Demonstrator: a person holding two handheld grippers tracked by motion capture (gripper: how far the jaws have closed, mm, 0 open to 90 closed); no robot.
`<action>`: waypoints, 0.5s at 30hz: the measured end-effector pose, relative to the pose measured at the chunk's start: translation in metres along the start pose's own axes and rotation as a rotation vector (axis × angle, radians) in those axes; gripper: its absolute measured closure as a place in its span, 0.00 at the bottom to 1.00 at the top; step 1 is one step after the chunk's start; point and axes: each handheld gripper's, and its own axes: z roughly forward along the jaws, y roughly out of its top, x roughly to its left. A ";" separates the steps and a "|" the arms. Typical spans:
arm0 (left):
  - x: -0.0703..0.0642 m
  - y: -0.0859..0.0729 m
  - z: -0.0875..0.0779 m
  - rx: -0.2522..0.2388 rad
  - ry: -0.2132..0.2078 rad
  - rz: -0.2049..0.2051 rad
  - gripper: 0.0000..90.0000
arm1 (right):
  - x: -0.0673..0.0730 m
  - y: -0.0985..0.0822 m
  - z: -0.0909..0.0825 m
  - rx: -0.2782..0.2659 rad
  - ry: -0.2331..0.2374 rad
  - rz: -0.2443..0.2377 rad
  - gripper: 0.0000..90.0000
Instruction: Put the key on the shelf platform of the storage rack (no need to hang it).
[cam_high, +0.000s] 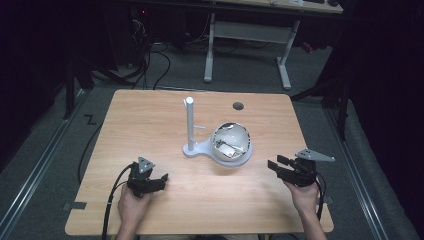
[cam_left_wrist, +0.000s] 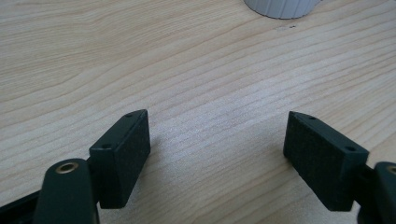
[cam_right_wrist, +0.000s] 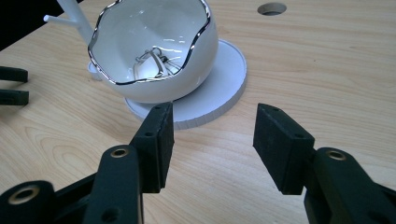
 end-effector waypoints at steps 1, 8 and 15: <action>0.000 0.000 0.000 0.000 0.000 0.000 0.26 | 0.001 -0.001 0.002 0.005 0.001 0.002 0.54; 0.000 0.000 0.000 -0.001 0.000 -0.001 0.26 | 0.002 -0.008 0.015 0.029 0.001 -0.002 0.55; 0.000 0.000 0.000 -0.001 -0.001 -0.001 0.26 | 0.003 -0.015 0.026 0.047 -0.017 -0.005 0.57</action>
